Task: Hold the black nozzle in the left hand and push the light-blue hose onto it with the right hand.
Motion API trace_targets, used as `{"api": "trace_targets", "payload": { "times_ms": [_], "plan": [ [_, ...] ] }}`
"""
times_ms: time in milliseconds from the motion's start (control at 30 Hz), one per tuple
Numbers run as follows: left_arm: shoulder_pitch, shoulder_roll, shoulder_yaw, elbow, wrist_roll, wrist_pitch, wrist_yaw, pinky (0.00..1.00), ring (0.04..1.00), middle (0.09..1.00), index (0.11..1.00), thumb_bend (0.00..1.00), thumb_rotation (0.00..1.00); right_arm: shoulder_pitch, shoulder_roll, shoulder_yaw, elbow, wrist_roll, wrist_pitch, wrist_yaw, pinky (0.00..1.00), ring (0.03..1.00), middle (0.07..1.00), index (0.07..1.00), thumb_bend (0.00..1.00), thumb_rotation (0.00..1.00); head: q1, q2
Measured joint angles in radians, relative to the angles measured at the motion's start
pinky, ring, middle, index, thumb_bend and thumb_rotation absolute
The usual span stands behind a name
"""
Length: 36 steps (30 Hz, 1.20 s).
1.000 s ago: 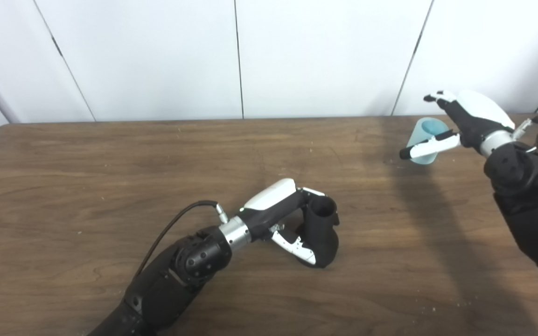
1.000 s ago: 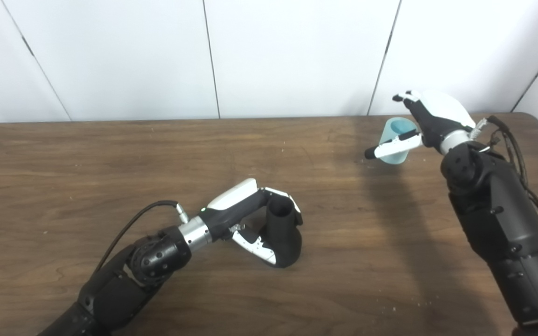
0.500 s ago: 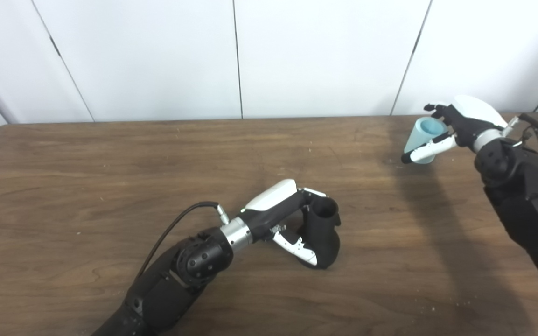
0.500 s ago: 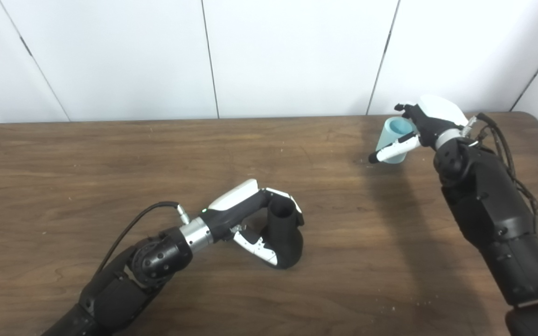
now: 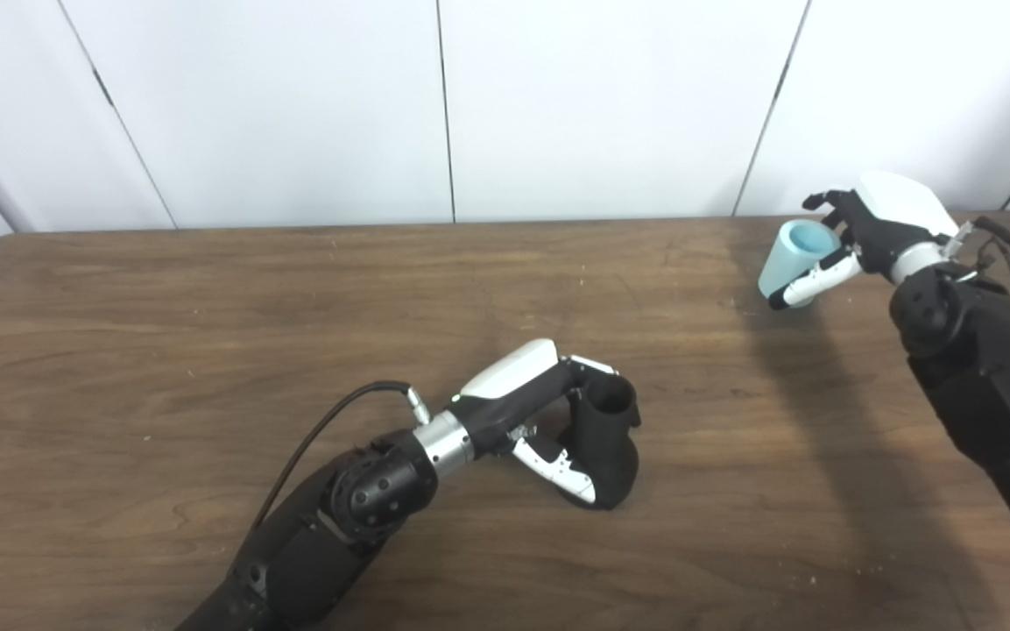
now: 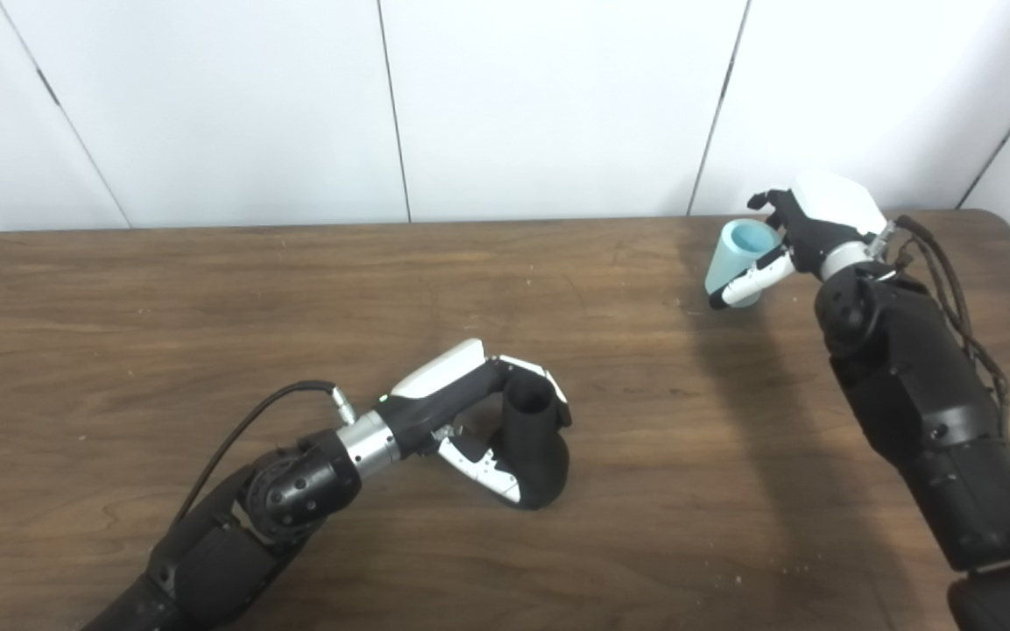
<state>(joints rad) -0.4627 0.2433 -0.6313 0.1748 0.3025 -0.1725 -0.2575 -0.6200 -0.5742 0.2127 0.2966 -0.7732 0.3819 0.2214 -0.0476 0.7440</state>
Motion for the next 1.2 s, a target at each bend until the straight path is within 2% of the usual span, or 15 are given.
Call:
{"api": "trace_targets", "payload": {
  "times_ms": [233,567,700,900,1100,1200],
  "plan": [
    [0.0,0.0,0.0,-0.002,0.0,0.0,-0.008,0.47,0.523,0.488,0.482,0.5,0.09,0.0,0.0,0.0,0.0,0.007,-0.042,-0.005,0.33,0.409,0.506,0.739,0.82,0.25,0.002,0.002],
    [0.002,0.0,0.0,-0.004,-0.001,0.001,-0.012,0.49,0.525,0.488,0.483,0.5,0.09,0.0,0.001,-0.022,-0.026,0.063,-0.096,-0.033,0.28,0.371,0.466,0.712,0.78,0.21,0.0,0.006],
    [0.004,0.0,0.0,-0.008,-0.001,0.001,-0.012,0.5,0.525,0.487,0.482,0.5,0.09,0.0,0.001,-0.013,-0.037,0.058,-0.096,-0.033,0.29,0.378,0.485,0.701,0.78,0.21,0.002,0.011],
    [0.009,0.001,0.001,-0.013,-0.001,0.003,-0.013,0.49,0.522,0.485,0.482,0.5,0.09,0.0,0.001,0.006,-0.043,0.04,-0.092,-0.029,0.27,0.356,0.457,0.629,0.77,0.21,-0.002,0.012],
    [0.01,0.001,0.001,-0.014,-0.001,0.003,-0.016,0.49,0.521,0.485,0.482,0.5,0.09,0.003,0.001,0.055,-0.088,-0.027,-0.058,-0.009,0.31,0.393,0.47,0.603,0.76,0.21,0.0,0.014],
    [0.01,0.001,0.001,-0.015,-0.001,0.003,-0.018,0.47,0.515,0.483,0.482,0.5,0.09,0.002,0.0,0.087,-0.117,-0.075,-0.028,0.032,0.31,0.387,0.46,0.604,0.76,0.21,-0.002,0.014]
  ]
}}
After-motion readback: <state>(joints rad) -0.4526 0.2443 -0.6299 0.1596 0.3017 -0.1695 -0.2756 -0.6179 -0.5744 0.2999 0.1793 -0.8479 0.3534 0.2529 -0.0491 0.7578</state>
